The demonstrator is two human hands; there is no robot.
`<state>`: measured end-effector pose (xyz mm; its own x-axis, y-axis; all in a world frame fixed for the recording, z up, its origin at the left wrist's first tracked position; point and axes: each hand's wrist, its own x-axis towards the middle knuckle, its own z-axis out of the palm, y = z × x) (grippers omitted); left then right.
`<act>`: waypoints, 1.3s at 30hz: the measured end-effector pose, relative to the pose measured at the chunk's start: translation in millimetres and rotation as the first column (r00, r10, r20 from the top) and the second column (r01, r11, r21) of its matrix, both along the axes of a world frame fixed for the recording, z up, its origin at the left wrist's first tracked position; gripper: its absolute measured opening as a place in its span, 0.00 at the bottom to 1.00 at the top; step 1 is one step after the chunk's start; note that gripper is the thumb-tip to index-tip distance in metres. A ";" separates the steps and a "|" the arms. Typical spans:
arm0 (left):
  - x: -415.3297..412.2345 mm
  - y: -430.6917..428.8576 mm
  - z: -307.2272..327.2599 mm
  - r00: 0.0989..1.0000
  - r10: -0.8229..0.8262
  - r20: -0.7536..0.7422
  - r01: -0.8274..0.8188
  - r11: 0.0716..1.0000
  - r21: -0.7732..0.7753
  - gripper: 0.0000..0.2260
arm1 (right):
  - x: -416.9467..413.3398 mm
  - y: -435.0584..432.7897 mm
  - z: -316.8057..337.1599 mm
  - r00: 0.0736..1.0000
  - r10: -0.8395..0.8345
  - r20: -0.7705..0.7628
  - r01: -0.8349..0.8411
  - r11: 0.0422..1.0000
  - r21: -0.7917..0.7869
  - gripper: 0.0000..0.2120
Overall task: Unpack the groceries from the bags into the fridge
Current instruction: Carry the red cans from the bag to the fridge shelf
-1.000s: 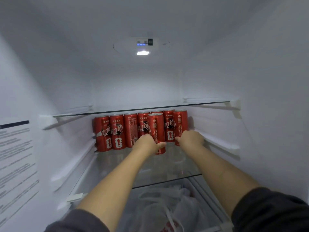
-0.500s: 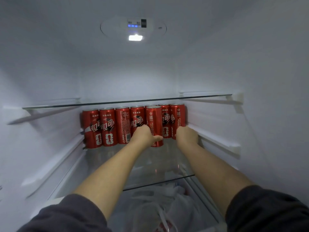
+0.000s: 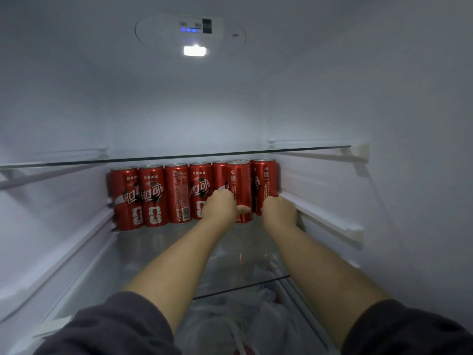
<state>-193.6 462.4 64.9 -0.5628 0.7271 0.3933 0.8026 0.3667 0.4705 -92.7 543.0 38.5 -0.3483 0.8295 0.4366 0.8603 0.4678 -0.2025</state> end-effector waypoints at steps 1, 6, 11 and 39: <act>-0.2 -0.2 -1.7 1.000 0.000 0.021 0.000 1.000 0.020 0.29 | -0.1 -1.4 0.3 1.000 -0.005 -0.018 0.004 1.000 -0.023 0.12; -1.0 -0.6 -7.5 0.997 0.071 -0.015 -0.071 0.997 0.002 0.34 | 0.7 -11.1 4.2 0.996 0.007 -0.086 -0.015 0.995 -0.100 0.12; 4.2 -16.2 -1.5 0.937 0.171 -0.305 -0.217 0.968 -0.124 0.35 | 23.3 -24.1 9.7 0.996 0.091 0.017 -0.090 0.993 -0.073 0.14; 306.7 -242.1 -76.5 0.983 -0.152 -0.102 0.179 0.918 0.353 0.35 | 345.4 -294.6 8.6 0.774 -0.203 0.600 -0.162 0.853 0.496 0.36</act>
<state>113.0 220.3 -11.6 -0.4076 0.6098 0.6797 0.8734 0.0430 0.4852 252.6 248.4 47.1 -0.6709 0.5682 0.4765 0.7142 0.3219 0.6216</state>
